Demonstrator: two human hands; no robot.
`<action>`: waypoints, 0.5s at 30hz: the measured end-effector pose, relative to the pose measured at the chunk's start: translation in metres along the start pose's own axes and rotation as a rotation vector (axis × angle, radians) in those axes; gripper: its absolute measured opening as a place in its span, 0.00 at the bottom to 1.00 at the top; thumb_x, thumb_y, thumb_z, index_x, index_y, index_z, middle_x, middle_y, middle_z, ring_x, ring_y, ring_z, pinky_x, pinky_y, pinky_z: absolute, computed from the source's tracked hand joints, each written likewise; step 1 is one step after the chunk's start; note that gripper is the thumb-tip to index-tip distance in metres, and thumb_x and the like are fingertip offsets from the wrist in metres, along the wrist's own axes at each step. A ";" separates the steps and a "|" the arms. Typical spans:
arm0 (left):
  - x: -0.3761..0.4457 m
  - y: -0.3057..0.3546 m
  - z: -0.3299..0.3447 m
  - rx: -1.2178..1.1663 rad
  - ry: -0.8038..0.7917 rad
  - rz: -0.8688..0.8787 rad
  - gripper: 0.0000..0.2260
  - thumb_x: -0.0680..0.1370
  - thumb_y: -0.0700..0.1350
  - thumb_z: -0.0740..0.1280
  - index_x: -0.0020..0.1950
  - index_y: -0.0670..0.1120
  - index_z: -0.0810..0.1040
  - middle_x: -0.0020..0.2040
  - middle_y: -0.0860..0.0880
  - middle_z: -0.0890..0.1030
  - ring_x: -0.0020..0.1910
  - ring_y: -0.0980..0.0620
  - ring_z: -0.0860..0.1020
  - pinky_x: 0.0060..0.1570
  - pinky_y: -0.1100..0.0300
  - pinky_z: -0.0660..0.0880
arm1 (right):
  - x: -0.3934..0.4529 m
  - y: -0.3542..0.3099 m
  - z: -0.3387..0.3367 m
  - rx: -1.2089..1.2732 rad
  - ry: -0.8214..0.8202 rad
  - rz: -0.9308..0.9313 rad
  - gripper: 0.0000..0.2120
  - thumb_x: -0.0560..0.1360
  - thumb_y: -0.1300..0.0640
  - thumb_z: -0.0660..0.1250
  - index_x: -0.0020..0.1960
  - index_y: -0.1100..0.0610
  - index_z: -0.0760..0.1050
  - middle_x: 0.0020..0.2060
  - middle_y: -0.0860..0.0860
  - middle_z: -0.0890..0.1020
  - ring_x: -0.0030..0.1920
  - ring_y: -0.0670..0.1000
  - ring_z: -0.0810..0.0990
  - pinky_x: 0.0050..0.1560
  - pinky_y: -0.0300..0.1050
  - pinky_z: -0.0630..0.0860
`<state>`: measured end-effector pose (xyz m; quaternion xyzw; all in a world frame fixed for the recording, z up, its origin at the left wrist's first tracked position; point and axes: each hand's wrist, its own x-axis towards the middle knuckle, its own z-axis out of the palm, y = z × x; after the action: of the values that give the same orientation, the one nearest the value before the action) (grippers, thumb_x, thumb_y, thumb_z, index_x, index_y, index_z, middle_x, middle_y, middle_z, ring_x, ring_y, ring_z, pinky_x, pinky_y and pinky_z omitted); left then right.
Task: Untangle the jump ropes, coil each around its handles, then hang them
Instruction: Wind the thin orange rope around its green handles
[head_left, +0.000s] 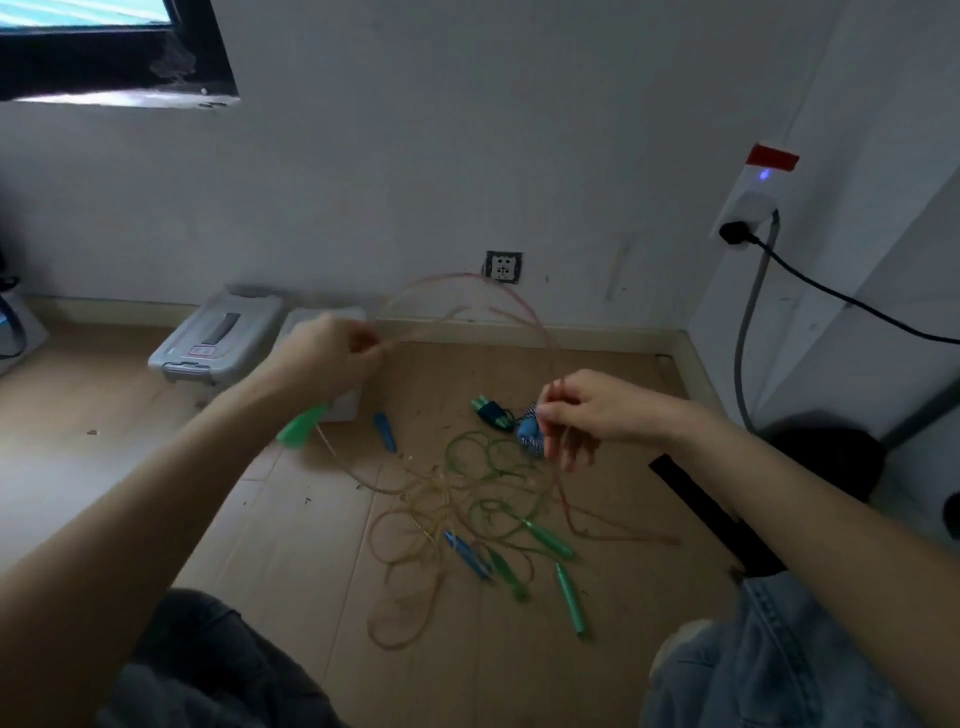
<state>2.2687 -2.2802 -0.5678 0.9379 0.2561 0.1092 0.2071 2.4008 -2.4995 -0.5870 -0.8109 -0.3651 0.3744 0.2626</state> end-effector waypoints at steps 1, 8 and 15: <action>-0.002 0.000 0.007 0.070 -0.087 -0.001 0.10 0.78 0.48 0.62 0.51 0.45 0.81 0.42 0.44 0.81 0.37 0.48 0.75 0.40 0.61 0.72 | -0.003 -0.008 -0.001 0.190 0.003 -0.087 0.11 0.80 0.60 0.55 0.41 0.60 0.71 0.36 0.57 0.81 0.32 0.50 0.81 0.30 0.37 0.76; -0.005 0.016 0.015 -0.289 -0.166 0.022 0.08 0.77 0.40 0.62 0.41 0.46 0.79 0.38 0.48 0.79 0.40 0.50 0.78 0.45 0.56 0.74 | -0.020 -0.047 -0.018 0.607 0.233 -0.428 0.13 0.81 0.59 0.54 0.43 0.61 0.73 0.33 0.54 0.82 0.33 0.51 0.81 0.33 0.40 0.78; -0.005 0.023 0.003 -1.139 -0.208 -0.254 0.08 0.78 0.44 0.61 0.39 0.48 0.70 0.23 0.55 0.66 0.19 0.59 0.63 0.27 0.65 0.64 | -0.022 -0.037 -0.028 0.486 0.351 -0.224 0.08 0.79 0.56 0.60 0.42 0.57 0.71 0.20 0.45 0.68 0.17 0.42 0.62 0.18 0.33 0.59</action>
<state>2.2755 -2.3022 -0.5607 0.6469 0.2455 0.1113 0.7133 2.3988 -2.4994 -0.5356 -0.7313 -0.3012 0.2736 0.5473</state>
